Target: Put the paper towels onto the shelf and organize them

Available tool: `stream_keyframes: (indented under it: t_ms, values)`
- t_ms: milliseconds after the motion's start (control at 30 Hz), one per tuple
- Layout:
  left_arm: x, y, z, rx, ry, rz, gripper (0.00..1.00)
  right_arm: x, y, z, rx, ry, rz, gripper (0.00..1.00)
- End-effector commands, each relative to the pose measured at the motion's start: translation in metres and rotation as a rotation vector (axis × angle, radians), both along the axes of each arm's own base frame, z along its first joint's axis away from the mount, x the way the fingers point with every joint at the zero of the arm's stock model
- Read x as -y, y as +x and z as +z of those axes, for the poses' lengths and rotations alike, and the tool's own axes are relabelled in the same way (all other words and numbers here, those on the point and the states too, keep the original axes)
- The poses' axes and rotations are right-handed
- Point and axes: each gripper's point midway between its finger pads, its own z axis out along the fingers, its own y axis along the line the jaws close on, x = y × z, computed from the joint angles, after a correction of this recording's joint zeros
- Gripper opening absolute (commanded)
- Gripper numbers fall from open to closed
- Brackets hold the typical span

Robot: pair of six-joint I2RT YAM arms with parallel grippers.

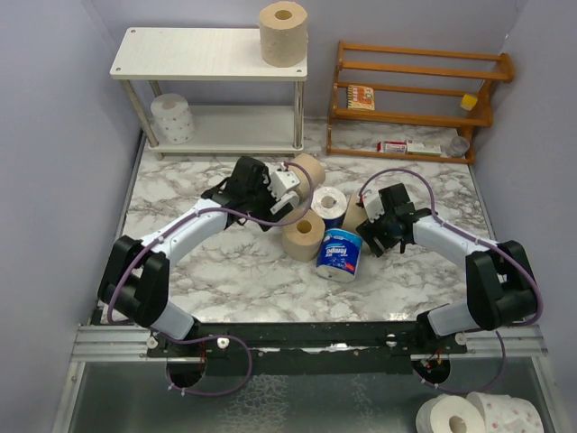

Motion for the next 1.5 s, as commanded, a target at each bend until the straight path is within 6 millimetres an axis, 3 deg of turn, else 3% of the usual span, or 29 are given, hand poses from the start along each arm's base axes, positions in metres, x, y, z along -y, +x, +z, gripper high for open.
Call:
stream_keyframes:
  t_ms: [0,233,567,1000,1033,1133,1233,1333,1467]
  values:
    - [0.012,0.01,0.045,0.042,-0.106,0.07,0.99,0.007,0.0,-0.009,-0.015,-0.032,-0.025,0.75]
    - [0.02,0.028,0.046,0.043,-0.197,0.199,0.94,0.007,0.0,-0.008,-0.011,-0.028,-0.024,0.75]
    - [0.034,0.024,0.029,0.04,-0.149,0.186,0.93,0.007,0.0,-0.009,-0.015,-0.03,-0.024,0.75]
    - [0.016,0.038,0.004,0.155,0.037,0.271,0.81,0.007,0.0,-0.008,-0.012,-0.031,-0.026,0.75]
    - [0.014,0.039,0.003,0.161,0.048,0.277,0.78,0.007,0.0,-0.008,-0.01,-0.03,-0.026,0.75]
    - [0.012,0.04,-0.001,0.174,0.07,0.282,0.53,0.007,0.0,-0.007,-0.008,-0.03,-0.026,0.75]
    - [0.014,0.04,-0.006,0.168,0.081,0.276,0.35,0.007,0.0,-0.007,-0.006,-0.029,-0.026,0.75]
    - [0.016,0.04,-0.01,0.16,0.092,0.268,0.03,0.007,0.0,-0.006,-0.004,-0.027,-0.026,0.75]
    - [0.019,0.04,-0.009,0.143,0.096,0.251,0.0,0.006,0.001,-0.006,-0.003,-0.026,-0.024,0.75]
